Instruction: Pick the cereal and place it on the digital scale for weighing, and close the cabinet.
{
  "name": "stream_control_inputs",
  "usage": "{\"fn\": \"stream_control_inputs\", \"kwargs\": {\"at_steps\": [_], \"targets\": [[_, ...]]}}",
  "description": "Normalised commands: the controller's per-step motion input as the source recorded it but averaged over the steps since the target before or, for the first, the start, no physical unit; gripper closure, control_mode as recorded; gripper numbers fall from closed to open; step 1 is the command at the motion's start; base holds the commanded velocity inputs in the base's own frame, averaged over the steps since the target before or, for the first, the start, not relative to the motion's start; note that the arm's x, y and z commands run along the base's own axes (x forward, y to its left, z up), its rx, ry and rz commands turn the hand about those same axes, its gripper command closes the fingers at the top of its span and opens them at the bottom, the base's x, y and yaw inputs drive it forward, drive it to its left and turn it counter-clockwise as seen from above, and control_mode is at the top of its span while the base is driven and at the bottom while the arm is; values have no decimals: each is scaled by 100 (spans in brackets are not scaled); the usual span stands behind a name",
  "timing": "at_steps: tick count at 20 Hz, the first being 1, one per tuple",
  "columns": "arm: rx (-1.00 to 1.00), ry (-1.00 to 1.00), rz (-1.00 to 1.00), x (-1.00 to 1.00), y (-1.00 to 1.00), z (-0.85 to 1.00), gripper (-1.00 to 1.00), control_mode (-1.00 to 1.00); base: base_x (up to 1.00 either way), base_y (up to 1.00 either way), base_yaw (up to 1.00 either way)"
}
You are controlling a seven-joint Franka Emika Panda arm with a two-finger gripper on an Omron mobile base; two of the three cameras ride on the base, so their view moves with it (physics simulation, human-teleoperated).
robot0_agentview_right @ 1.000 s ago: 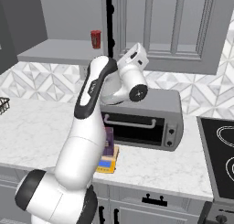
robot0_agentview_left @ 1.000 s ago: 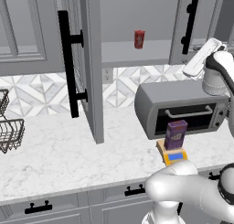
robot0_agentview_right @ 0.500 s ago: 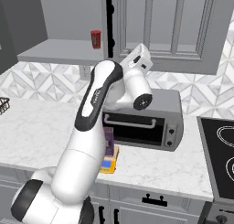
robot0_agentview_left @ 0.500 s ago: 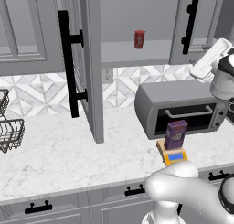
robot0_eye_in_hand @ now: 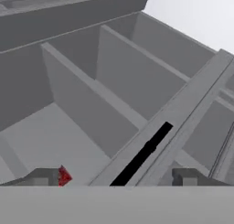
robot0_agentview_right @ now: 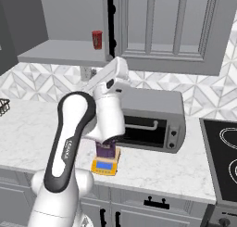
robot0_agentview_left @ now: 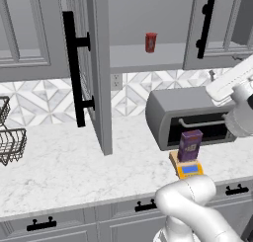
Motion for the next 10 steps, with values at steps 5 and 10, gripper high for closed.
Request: {"fn": "stream_control_inputs", "kwargs": {"at_steps": [5,10], "targets": [[-10,-30,0,-99,74,84,-100,-100,0,0,0],[-30,-12,0,-99,57,41,-100,-100,0,0,0]]}}
